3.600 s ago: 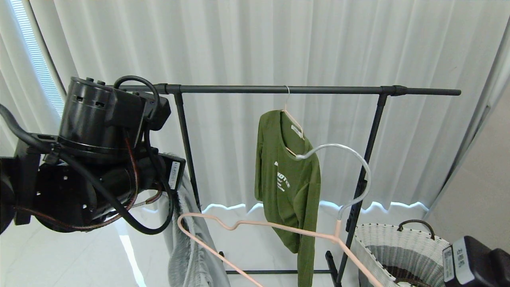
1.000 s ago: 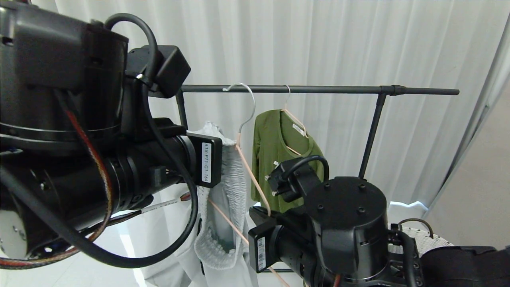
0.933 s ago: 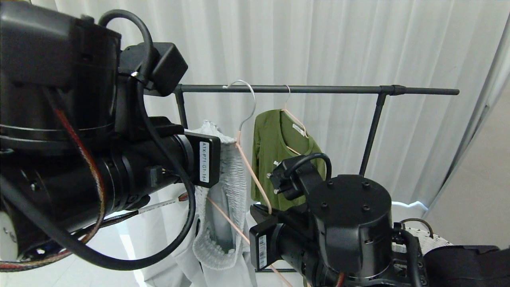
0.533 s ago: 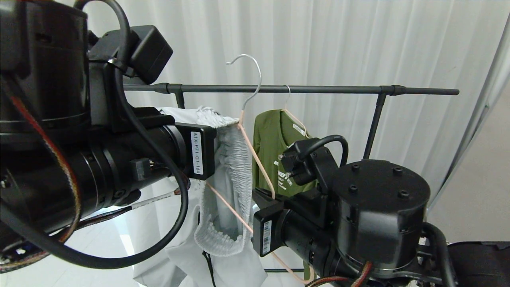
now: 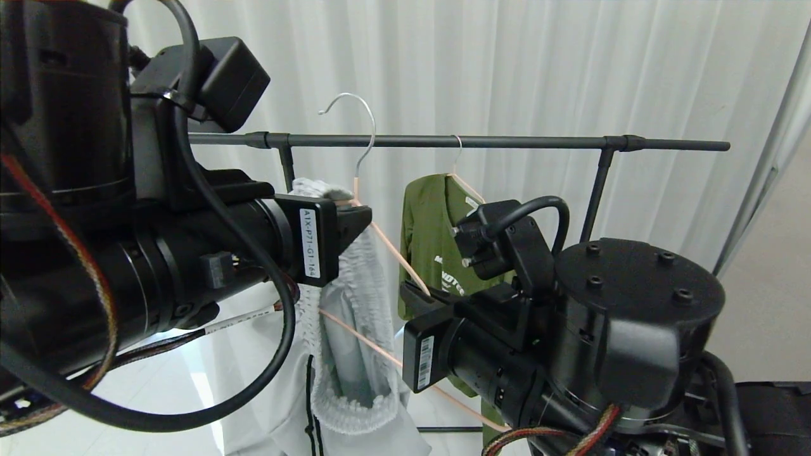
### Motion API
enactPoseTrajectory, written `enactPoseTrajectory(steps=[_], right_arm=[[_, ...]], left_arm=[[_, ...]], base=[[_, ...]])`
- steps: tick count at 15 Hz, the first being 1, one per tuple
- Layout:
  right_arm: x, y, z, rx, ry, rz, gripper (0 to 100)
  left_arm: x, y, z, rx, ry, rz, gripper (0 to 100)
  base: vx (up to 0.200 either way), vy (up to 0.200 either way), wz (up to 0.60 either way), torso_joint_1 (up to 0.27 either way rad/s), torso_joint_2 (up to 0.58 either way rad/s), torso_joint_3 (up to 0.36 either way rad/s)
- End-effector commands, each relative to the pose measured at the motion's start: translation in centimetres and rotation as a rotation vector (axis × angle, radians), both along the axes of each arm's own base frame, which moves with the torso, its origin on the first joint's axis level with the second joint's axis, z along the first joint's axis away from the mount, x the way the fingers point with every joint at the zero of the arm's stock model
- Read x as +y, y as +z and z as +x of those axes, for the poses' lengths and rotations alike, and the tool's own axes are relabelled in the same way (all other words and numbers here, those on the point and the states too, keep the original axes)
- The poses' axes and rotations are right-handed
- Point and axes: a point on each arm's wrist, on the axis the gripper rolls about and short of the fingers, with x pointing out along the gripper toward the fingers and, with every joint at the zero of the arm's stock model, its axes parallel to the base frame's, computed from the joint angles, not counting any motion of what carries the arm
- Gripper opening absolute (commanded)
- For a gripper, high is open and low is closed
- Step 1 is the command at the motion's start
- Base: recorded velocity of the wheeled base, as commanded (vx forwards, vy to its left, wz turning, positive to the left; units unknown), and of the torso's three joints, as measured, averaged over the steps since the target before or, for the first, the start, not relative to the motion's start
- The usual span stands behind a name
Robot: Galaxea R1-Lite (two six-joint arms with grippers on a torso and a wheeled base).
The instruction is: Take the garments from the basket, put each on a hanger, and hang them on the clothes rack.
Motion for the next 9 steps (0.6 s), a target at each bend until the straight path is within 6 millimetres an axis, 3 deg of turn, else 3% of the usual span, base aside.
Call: enactPoseTrajectory(steps=[1,6,9], right_arm=[[0.0,0.2,0.0,-0.013,0.002,0.006,0],[-0.3,1.0,-0.1,-0.041,0.003,0.036,0],[-1.0,1.2,0.2,-0.051,-0.014,0.033,0]], left_arm=[[0.1,0.1,0.0,-0.002,0.001,-0.002,100],[0.2,0.3,-0.4,-0.008,-0.002,-0.011,100],[0.8,0.0,-1.7,-0.011,-0.034,-0.01,100]], base=[[0.0,0.0,0.0,0.0,0.0,0.0],[0.0,0.0,0.0,0.0,0.0,0.0],[0.0,0.0,0.0,0.0,0.0,0.0]])
